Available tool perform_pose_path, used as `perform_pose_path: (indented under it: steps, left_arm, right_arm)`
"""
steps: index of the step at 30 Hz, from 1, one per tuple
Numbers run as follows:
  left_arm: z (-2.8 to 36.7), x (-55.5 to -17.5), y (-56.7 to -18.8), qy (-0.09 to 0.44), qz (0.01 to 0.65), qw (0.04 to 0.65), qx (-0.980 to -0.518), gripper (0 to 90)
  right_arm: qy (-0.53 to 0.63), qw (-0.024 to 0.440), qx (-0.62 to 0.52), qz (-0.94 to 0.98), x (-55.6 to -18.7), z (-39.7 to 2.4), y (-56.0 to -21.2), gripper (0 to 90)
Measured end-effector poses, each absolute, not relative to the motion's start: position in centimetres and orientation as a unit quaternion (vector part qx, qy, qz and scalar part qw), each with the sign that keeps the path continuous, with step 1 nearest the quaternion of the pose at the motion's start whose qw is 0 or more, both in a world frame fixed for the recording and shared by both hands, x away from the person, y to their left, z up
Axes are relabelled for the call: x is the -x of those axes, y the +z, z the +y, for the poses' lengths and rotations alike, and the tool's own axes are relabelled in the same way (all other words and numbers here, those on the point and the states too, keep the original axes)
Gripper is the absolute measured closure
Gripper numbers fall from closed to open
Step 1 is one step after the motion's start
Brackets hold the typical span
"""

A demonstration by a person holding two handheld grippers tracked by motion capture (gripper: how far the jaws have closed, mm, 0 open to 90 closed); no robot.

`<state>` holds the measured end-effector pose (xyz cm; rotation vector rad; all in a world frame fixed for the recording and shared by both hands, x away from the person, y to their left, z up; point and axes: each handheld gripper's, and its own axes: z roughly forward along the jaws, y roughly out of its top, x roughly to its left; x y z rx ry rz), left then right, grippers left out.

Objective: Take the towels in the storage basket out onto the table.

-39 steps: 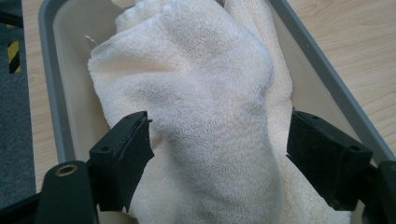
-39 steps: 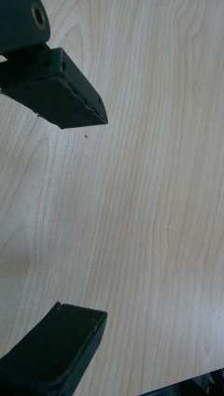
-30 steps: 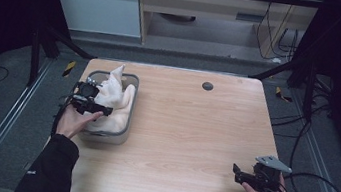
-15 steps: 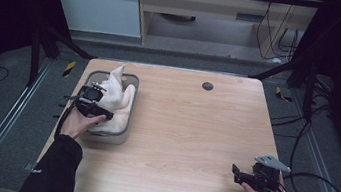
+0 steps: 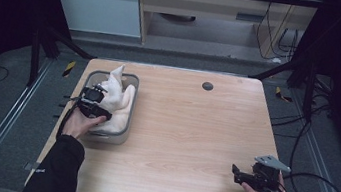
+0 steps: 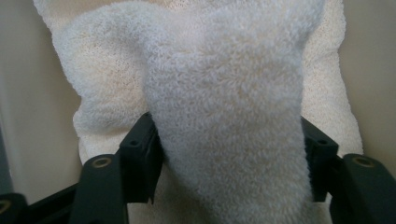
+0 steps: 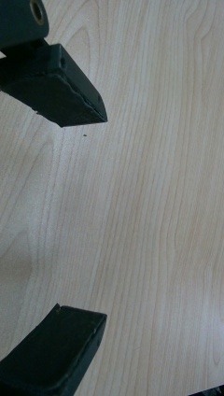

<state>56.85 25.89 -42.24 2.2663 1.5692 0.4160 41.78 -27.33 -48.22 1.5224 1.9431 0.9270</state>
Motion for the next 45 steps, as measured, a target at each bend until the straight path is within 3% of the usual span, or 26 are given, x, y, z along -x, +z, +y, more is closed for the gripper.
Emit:
perform_pose_path:
  steps: [9, 17, 45]
  left_arm:
    - [25.7, -57.0, -42.3, 0.145, 0.563, 0.167, -0.796, 51.2]
    - [26.2, -56.9, -41.8, 0.140, 0.570, 0.184, -0.789, 57.3]
    - [27.4, -53.8, -34.7, 0.180, 0.532, 0.268, -0.783, 59.8]
  right_arm:
    - [0.341, 0.248, -0.559, 0.714, -41.8, -27.3, -48.2, 5.2]
    - [0.341, 0.248, -0.558, 0.715, -41.8, -27.4, -48.2, 5.2]
    - [0.339, 0.245, -0.558, 0.717, -41.8, -27.3, -48.3, 5.2]
